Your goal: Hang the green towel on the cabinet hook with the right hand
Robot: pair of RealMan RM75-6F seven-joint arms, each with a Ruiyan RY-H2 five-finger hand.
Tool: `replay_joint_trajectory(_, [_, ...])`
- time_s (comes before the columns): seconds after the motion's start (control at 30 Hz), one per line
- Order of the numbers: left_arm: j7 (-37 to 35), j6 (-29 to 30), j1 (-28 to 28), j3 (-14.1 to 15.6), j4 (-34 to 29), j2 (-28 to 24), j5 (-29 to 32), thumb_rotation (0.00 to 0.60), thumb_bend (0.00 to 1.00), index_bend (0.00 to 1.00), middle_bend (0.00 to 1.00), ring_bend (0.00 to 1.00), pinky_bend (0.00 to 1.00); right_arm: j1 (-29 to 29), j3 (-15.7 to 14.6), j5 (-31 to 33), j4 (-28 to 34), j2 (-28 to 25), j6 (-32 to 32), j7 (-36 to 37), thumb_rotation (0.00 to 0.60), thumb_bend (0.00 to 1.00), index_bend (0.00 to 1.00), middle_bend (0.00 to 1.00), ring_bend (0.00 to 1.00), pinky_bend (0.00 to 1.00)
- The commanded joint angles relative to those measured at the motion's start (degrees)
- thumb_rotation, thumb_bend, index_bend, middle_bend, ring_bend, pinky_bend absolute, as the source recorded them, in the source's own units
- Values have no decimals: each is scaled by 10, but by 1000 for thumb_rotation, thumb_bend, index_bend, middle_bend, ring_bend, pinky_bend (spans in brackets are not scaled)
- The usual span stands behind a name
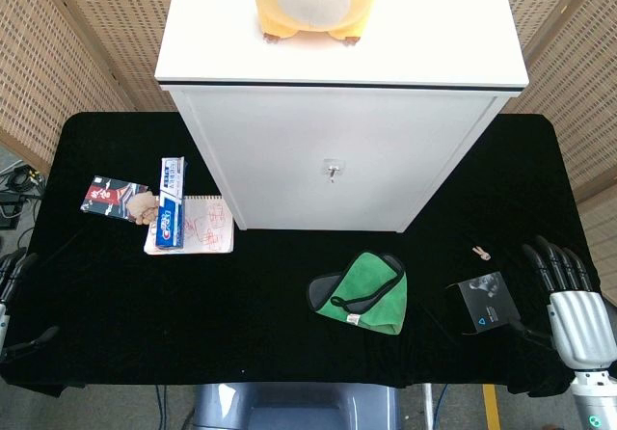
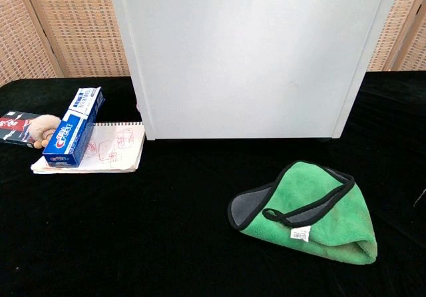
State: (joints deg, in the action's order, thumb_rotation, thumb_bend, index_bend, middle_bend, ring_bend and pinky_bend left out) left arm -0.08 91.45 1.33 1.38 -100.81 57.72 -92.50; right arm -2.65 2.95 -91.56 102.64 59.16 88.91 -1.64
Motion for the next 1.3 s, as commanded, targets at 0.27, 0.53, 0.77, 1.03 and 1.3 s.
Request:
replay_joint_trajectory(0.27, [5,-2,-2,-3,0,2,4,600,0,0,0,0,0,-19,-3,2,-16,14,-38,-17,600,0,0,175,109,2])
replay_joint_trajectory(0.53, [10,-18,-10,-15,-3,4,31,600,0,0,0,0,0,-103,-11,-57,-65,42,-140,12,600,0,68,882,846,844])
replay_joint_trajectory(0.77, [31,-50,-26,-26,-2,12,65,600,0,0,0,0,0,-208,-22,-112,-91,64,-257,113,600,35,192,946,932,1000])
replay_joint_trajectory(1.03, [50,-73,-36,-31,1,21,91,600,0,0,0,0,0,-293,-25,-99,-86,97,-372,149,600,166,216,948,940,1000])
replay_joint_trajectory(1.3, [52,-75,-38,-32,2,23,97,600,0,0,0,0,0,-347,-14,-23,-85,131,-477,135,600,290,220,949,940,1000])
